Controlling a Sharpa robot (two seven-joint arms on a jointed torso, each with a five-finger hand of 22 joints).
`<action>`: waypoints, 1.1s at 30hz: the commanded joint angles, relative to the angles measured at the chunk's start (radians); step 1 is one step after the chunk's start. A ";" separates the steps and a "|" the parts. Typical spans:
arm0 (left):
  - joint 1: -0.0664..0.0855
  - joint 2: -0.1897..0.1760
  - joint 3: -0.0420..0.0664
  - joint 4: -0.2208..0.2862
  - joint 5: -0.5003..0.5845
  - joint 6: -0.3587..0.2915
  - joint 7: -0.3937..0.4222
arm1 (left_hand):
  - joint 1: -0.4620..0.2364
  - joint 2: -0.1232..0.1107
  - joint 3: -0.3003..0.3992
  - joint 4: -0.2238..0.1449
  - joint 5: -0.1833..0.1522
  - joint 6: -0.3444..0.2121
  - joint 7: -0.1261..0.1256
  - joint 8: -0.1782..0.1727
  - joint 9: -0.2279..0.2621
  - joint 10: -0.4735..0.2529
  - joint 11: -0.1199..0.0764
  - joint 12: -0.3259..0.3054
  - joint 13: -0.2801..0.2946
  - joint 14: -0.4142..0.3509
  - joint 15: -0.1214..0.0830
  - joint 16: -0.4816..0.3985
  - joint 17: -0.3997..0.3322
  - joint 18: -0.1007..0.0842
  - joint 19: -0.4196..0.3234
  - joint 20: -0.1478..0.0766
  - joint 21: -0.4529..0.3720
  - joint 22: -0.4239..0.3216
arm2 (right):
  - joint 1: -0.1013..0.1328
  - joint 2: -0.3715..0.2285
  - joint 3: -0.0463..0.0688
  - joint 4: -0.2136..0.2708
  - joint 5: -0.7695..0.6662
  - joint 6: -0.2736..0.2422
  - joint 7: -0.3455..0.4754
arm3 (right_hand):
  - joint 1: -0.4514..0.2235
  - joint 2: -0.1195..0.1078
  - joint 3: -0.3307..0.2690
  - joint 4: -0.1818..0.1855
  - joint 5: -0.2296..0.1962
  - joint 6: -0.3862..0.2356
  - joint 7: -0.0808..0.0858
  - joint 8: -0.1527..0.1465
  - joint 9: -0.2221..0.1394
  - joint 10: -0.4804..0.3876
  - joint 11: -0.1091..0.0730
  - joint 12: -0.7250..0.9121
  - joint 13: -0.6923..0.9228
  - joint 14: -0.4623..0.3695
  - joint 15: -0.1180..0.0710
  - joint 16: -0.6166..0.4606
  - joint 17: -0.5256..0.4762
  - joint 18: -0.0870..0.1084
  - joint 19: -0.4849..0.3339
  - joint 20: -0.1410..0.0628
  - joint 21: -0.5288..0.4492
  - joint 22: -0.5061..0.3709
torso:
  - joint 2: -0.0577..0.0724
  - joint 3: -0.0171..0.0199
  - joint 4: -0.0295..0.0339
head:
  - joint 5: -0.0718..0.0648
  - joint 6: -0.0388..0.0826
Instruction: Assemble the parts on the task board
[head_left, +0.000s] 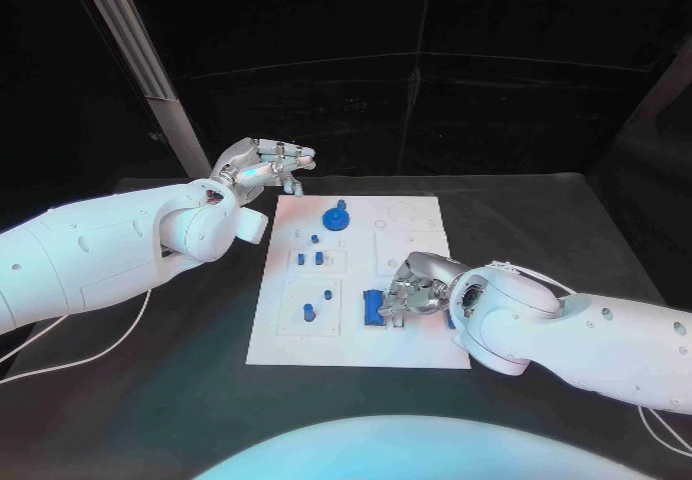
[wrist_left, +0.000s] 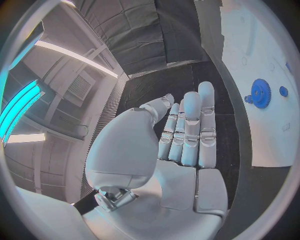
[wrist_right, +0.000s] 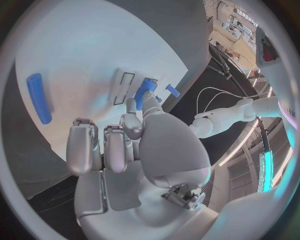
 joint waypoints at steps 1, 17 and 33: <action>0.002 0.001 0.001 0.000 0.003 0.007 0.004 | 0.009 -0.002 -0.002 -0.006 0.004 0.003 0.002 0.007 0.000 -0.007 0.003 0.003 -0.001 -0.007 0.001 -0.004 -0.001 0.006 0.000 -0.001 -0.005 -0.001 | 0.001 -0.002 0.000 0.002 -0.030 -0.010 0.007 | -0.019 0.007 -0.008 0.005 0.007 0.007 -0.002 0.003 0.002 0.008 -0.002 0.005 0.002 0.068 -0.002 0.003 0.052 -0.008 0.001 -0.003 0.006 0.002 | 0.000 0.0002 -0.0007 | 0.001 -0.001; 0.002 -0.007 0.001 0.008 0.003 0.005 0.004 | 0.009 -0.002 -0.002 -0.006 0.004 0.003 0.002 0.007 0.000 -0.007 0.003 0.003 -0.001 -0.007 0.001 -0.004 -0.001 0.006 0.000 -0.001 -0.005 -0.001 | 0.009 -0.206 0.000 0.064 0.048 -0.070 0.136 | -0.019 0.031 -0.045 0.027 0.179 -0.070 0.033 -0.078 -0.026 -0.042 0.027 -0.095 -0.072 0.067 0.021 0.001 0.056 -0.006 -0.007 0.017 -0.003 -0.011 | -0.001 -0.0009 -0.0027 | -0.011 0.012; 0.002 -0.007 0.000 0.019 0.003 0.006 0.004 | 0.009 -0.002 -0.002 -0.006 0.004 0.003 0.002 0.007 0.000 -0.007 0.003 0.003 -0.001 -0.007 0.001 -0.004 -0.001 0.006 0.000 -0.001 -0.005 -0.001 | 0.015 -0.297 0.000 0.069 -0.066 0.054 0.017 | -0.043 0.029 -0.093 0.060 0.151 -0.022 0.022 -0.081 -0.024 -0.028 0.019 -0.092 -0.068 0.068 0.016 0.004 0.063 -0.008 -0.003 0.015 0.003 0.001 | 0.000 0.0008 -0.0022 | -0.028 0.014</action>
